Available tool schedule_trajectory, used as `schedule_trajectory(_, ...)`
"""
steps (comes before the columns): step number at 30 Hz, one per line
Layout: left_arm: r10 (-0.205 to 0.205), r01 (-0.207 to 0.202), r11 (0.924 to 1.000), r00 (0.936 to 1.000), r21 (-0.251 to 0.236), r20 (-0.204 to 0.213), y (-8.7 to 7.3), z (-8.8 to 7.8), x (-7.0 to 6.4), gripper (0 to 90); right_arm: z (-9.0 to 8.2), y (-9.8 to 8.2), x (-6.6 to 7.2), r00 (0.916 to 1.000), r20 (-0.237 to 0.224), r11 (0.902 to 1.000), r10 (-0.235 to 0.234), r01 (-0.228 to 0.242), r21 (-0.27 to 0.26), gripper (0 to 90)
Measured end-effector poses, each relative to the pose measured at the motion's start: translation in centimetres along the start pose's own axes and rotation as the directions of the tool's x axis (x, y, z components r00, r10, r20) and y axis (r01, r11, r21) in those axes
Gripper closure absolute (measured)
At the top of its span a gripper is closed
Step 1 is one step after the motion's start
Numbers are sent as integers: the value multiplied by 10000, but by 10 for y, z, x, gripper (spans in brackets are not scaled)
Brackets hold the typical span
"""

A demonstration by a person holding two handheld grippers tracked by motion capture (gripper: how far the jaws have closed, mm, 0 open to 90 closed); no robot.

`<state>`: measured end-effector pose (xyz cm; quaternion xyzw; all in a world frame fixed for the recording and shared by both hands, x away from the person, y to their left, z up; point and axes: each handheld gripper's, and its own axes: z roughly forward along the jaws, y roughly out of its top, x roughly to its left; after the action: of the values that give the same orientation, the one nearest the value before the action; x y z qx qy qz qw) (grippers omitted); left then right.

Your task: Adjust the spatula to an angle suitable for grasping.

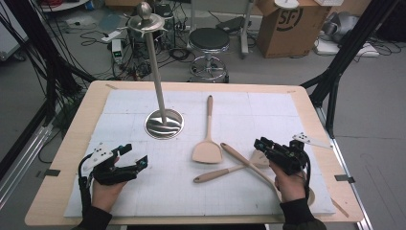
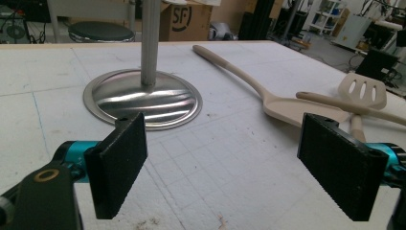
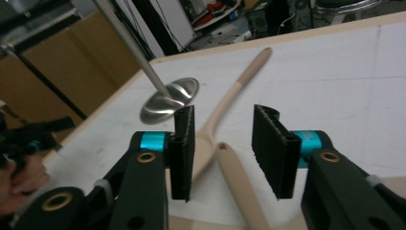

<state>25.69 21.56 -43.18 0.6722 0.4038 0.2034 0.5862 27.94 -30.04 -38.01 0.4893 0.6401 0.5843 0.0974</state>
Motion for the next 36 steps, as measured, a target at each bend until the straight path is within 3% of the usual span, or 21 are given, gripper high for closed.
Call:
schedule_trajectory(9, 61, -62, 9999, 9999, -144, -116, 2, -5, 1, 180, 30, 14, 16, 9999, -149, 9995, 20, -15, 316, 776)
schedule_trajectory(18, -2, -4, 9997, 9997, -262, -239, 3, -9, 3, 182, 53, 24, 10, 9984, -308, 9971, 484, -465, 607, 891)
schedule_trajectory(26, 66, -72, 9997, 9997, -253, -232, 3, -9, 3, 183, 81, 32, 3, 9947, -382, 9933, 953, -925, 688, 892)
schedule_trajectory(36, 21, -26, 9995, 9999, -324, -149, 4, -10, 4, 184, 123, 50, 6, 9948, -247, 9899, 987, -957, 1044, 892)
